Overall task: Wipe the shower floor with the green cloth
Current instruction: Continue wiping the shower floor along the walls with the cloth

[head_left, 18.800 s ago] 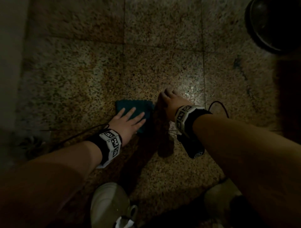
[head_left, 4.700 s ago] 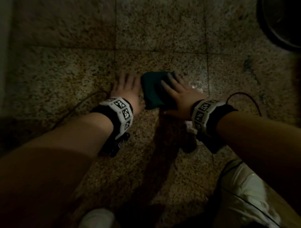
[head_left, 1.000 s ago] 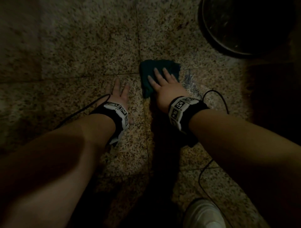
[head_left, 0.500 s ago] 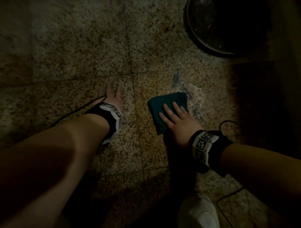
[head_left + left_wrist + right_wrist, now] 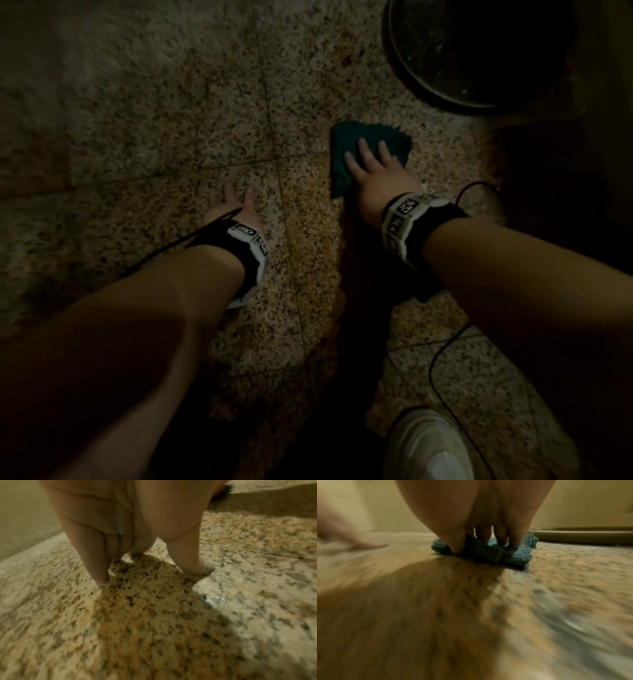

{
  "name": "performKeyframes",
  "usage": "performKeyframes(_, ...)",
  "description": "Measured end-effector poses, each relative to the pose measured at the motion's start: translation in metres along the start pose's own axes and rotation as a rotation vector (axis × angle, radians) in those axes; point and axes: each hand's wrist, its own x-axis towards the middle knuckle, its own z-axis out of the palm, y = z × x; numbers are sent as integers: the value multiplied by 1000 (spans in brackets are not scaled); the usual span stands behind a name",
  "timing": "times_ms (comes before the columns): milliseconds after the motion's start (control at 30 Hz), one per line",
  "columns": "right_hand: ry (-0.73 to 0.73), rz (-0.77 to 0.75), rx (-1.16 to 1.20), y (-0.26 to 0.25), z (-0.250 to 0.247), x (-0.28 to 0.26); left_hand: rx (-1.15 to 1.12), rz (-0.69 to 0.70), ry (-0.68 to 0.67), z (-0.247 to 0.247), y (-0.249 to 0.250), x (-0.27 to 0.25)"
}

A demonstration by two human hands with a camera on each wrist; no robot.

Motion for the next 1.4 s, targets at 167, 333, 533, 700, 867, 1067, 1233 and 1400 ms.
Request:
performKeyframes(167,7,11,45,1,1,7,-10,3,-30,-7,2,-5)
performKeyframes(333,-31,-25,-58,12,6,-10,-93,101,31,-5,2,-23)
performKeyframes(533,-135,-56,-142,37,50,-65,86,289,111,-18,29,-33)
performKeyframes(700,-165,-93,-155,55,73,-89,265,308,128,-29,54,-49)
performKeyframes(867,-123,-87,-120,57,67,-83,382,329,141,-33,77,-53)
performKeyframes(1067,-30,57,-8,66,32,-38,190,277,58,-24,83,-28)
performKeyframes(1233,23,131,114,74,9,-14,192,281,39,-24,86,-18)
performKeyframes(1400,30,108,130,79,12,-16,205,272,31,-24,87,-15)
